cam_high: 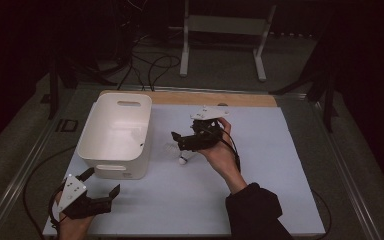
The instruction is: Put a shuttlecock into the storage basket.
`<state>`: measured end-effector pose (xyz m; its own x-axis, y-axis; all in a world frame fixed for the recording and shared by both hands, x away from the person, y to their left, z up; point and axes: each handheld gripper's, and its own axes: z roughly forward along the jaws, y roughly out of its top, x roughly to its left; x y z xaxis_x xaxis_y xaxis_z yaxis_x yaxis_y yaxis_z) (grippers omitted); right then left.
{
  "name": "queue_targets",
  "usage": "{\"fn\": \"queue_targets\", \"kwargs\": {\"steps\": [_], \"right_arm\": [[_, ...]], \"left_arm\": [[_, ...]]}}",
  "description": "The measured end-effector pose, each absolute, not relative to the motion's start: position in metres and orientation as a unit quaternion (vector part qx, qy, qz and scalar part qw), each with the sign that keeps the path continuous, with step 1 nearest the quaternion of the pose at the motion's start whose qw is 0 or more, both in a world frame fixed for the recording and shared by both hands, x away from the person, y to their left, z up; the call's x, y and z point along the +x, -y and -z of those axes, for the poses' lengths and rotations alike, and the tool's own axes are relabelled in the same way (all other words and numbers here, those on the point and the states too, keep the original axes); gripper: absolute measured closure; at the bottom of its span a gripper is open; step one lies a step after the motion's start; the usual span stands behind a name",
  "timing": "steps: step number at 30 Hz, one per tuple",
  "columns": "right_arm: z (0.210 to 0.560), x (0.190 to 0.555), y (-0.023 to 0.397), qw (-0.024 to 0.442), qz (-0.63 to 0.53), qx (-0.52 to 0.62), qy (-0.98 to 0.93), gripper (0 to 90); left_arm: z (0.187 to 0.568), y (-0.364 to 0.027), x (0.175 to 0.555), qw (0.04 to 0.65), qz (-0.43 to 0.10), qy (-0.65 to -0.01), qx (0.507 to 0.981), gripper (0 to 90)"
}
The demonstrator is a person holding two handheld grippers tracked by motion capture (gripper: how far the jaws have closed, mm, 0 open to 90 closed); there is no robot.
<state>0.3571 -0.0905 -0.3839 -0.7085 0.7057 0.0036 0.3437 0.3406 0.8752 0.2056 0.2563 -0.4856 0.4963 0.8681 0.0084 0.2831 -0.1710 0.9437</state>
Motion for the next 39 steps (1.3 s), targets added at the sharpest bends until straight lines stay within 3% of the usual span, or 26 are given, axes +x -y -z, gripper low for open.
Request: {"fn": "queue_targets", "kwargs": {"steps": [39], "right_arm": [[0.422,0.373,0.109,0.178,-0.429,0.359,-0.81,8.9]], "left_arm": [[0.486,-0.256,0.206,0.5,-0.293,-0.407,0.706,0.8]]}}
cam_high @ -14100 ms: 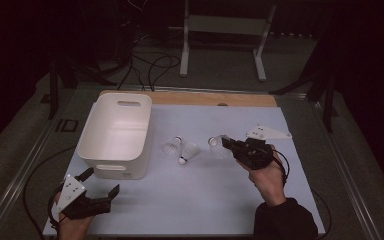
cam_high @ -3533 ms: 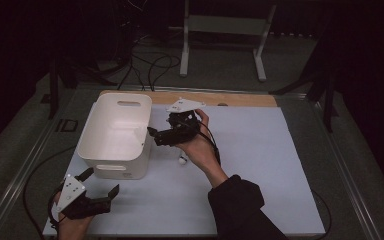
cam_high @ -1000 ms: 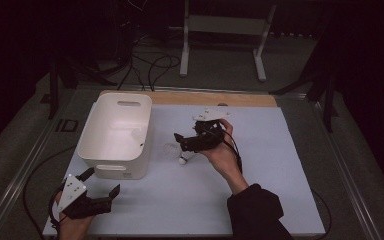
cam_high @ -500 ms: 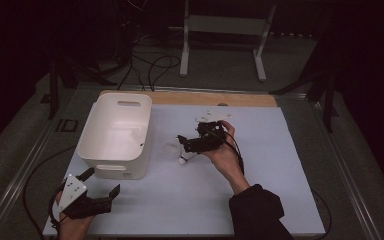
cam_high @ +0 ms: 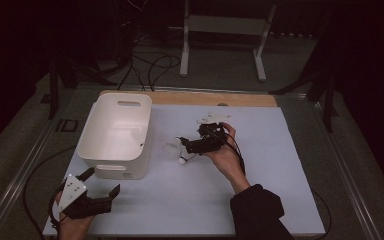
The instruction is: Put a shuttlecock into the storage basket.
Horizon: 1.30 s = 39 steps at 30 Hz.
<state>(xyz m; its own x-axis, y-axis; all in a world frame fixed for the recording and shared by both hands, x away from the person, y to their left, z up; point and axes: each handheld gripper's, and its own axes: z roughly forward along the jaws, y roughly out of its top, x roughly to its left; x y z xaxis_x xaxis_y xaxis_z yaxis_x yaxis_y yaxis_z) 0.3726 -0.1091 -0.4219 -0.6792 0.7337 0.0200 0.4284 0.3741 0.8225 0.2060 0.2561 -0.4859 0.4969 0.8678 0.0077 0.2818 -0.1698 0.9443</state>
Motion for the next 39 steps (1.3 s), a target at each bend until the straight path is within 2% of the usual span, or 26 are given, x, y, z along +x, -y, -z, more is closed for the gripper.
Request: {"fn": "queue_targets", "kwargs": {"steps": [39], "right_arm": [[0.455,0.387,0.113,0.155,-0.393,0.376,-0.824,9.4]], "left_arm": [[0.486,-0.256,0.206,0.5,-0.293,-0.407,0.707,0.8]]}}
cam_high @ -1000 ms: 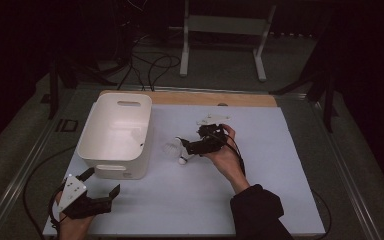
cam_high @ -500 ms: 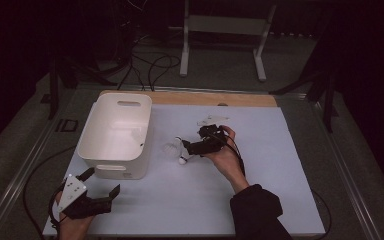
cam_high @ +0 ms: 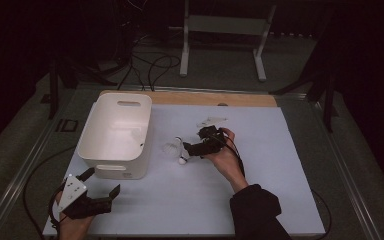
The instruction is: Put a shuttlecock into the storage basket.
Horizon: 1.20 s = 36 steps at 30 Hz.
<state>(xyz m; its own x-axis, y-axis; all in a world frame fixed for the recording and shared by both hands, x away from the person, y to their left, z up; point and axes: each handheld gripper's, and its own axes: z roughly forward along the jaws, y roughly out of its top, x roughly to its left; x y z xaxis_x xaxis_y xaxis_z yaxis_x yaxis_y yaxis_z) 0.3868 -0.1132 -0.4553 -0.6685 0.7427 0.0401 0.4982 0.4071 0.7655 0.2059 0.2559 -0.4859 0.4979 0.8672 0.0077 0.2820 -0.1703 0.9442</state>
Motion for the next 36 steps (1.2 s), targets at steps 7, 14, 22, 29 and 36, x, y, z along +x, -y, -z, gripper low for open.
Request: {"fn": "queue_targets", "kwargs": {"steps": [7,14,22,29,36], "right_arm": [[0.46,0.389,0.112,0.149,-0.389,0.376,-0.828,9.4],[0.464,0.389,0.11,0.147,-0.384,0.378,-0.83,9.4],[0.469,0.39,0.108,0.146,-0.379,0.375,-0.833,9.4],[0.472,0.39,0.107,0.145,-0.378,0.375,-0.834,9.4],[0.477,0.391,0.106,0.142,-0.377,0.379,-0.833,9.4]], "left_arm": [[0.486,-0.256,0.206,0.5,-0.293,-0.406,0.707,0.8],[0.486,-0.256,0.206,0.499,-0.293,-0.407,0.707,0.8],[0.486,-0.256,0.206,0.499,-0.293,-0.407,0.707,0.8],[0.486,-0.256,0.206,0.499,-0.293,-0.407,0.707,0.8],[0.486,-0.256,0.206,0.499,-0.293,-0.407,0.707,0.8]]}}
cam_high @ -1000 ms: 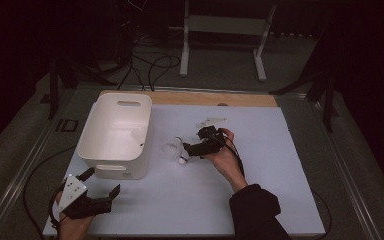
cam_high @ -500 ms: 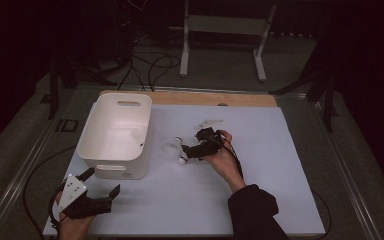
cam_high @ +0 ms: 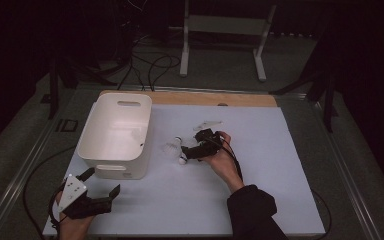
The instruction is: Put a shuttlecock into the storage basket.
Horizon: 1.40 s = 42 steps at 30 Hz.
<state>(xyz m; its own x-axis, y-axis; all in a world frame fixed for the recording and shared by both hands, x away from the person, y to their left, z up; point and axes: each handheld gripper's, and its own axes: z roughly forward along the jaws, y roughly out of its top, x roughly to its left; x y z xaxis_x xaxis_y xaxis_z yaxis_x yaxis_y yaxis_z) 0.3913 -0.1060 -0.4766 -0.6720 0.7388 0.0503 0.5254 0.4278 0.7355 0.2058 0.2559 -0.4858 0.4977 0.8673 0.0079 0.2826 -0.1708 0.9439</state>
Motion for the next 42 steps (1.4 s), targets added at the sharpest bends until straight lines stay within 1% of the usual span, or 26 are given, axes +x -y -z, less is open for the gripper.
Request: {"fn": "queue_targets", "kwargs": {"steps": [16,27,35,37,38,39,40,42], "right_arm": [[0.481,0.392,0.103,0.139,-0.374,0.376,-0.836,9.4],[0.486,0.393,0.102,0.128,-0.373,0.377,-0.838,9.5],[0.488,0.393,0.099,0.115,-0.37,0.374,-0.843,14.4],[0.489,0.393,0.099,0.111,-0.37,0.368,-0.846,20.9],[0.489,0.393,0.099,0.111,-0.37,0.368,-0.846,20.9],[0.49,0.393,0.099,0.105,-0.368,0.366,-0.848,25.5],[0.491,0.393,0.098,0.103,-0.367,0.365,-0.849,27.3],[0.491,0.393,0.098,0.102,-0.367,0.364,-0.85,27.3]], "left_arm": [[0.486,-0.256,0.206,0.5,-0.293,-0.406,0.706,0.8],[0.486,-0.256,0.206,0.5,-0.293,-0.407,0.706,0.8],[0.486,-0.256,0.206,0.5,-0.293,-0.407,0.706,0.8],[0.486,-0.256,0.206,0.5,-0.293,-0.407,0.706,0.8],[0.486,-0.256,0.206,0.5,-0.293,-0.407,0.706,0.8],[0.486,-0.256,0.206,0.5,-0.293,-0.407,0.706,0.8],[0.486,-0.256,0.206,0.5,-0.293,-0.407,0.706,0.8],[0.486,-0.256,0.206,0.5,-0.293,-0.407,0.706,0.8]]}}
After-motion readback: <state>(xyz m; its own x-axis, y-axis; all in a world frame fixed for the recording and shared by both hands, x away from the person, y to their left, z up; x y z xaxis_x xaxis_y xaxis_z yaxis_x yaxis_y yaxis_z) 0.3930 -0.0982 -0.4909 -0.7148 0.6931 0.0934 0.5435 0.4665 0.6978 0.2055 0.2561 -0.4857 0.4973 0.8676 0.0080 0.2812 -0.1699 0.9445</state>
